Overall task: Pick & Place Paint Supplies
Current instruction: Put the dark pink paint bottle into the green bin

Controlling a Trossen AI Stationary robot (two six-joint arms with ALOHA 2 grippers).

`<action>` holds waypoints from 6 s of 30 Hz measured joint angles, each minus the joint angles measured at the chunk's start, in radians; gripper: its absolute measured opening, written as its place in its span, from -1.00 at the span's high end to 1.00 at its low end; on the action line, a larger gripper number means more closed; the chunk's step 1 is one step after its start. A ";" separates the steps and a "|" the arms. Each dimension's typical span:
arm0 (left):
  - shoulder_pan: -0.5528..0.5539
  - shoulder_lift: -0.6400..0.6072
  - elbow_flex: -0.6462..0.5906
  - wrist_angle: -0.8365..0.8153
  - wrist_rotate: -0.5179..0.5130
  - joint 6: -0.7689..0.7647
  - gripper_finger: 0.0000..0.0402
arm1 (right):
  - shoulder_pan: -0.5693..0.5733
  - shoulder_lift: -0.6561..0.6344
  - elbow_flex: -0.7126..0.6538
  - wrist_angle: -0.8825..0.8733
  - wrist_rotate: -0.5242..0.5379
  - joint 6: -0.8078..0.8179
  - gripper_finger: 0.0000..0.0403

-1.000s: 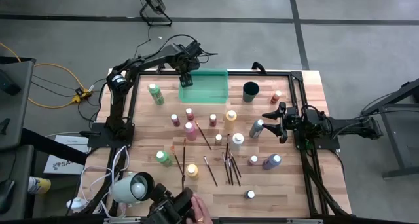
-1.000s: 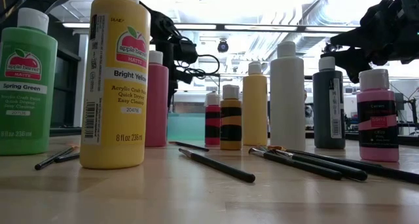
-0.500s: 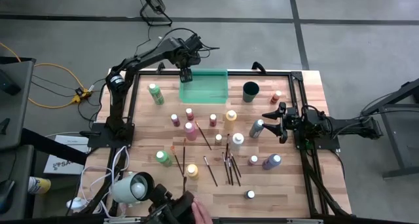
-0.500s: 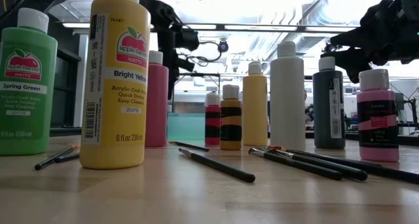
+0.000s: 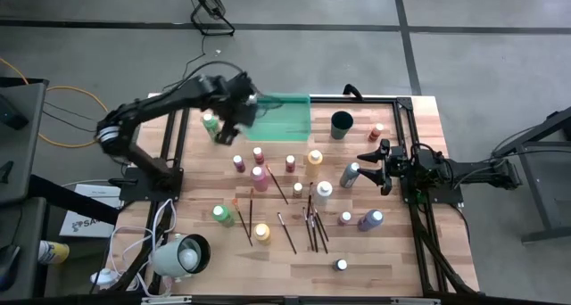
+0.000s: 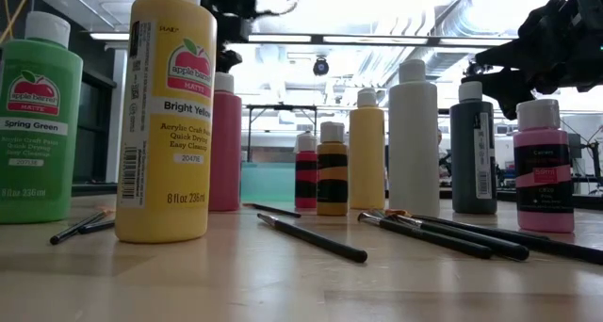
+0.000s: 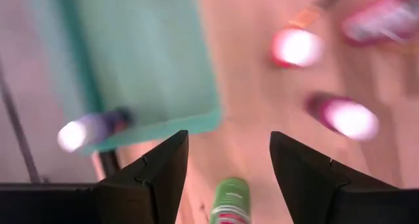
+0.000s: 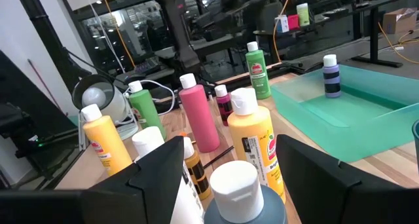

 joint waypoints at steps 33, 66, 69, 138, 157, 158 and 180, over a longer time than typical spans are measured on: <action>-0.082 -0.090 -0.431 0.240 0.163 -0.113 -0.43 | 0.000 0.000 0.000 0.000 0.000 0.000 -0.18; -0.099 -0.155 -0.535 0.384 0.166 -0.222 -0.10 | 0.000 0.000 0.000 0.000 0.000 0.000 -0.18; -0.099 -0.189 -0.590 0.410 0.166 -0.231 -0.10 | 0.000 0.000 0.000 0.000 0.000 0.000 -0.18; -0.100 -0.279 -0.440 0.357 0.033 -0.354 0.44 | 0.000 0.000 0.000 0.000 0.000 0.000 -0.18; 0.047 -0.113 -0.310 0.519 -0.173 -0.328 0.44 | 0.000 0.000 0.000 0.000 0.001 0.000 -0.18; 0.055 -0.098 -0.310 0.532 -0.173 -0.328 0.44 | 0.000 0.000 0.000 0.000 0.001 0.000 -0.18; 0.192 0.126 -0.310 0.694 -0.113 -0.418 0.44 | 0.000 0.000 0.000 0.000 0.000 0.000 -0.18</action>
